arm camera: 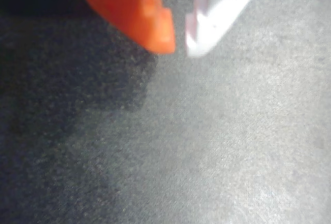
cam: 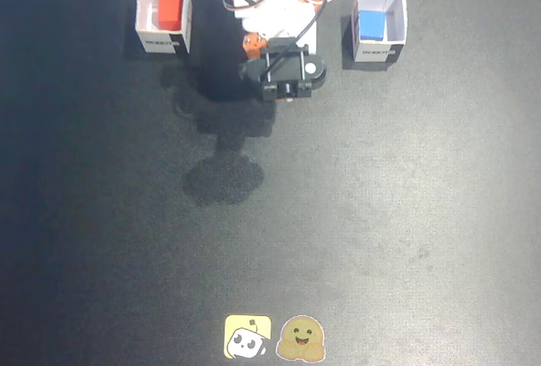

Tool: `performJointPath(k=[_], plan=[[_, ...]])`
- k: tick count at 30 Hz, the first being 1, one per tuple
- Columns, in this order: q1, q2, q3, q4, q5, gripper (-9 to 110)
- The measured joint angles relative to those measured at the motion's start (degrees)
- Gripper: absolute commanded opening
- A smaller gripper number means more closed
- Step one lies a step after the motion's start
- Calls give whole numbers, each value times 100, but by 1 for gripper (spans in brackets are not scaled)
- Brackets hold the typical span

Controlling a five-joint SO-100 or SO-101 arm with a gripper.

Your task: Put the red cube in the right box and the blue cube in the left box.

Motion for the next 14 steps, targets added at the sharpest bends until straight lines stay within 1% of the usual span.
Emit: performJointPath(k=[14], plan=[[0, 0, 0, 0, 35, 0]])
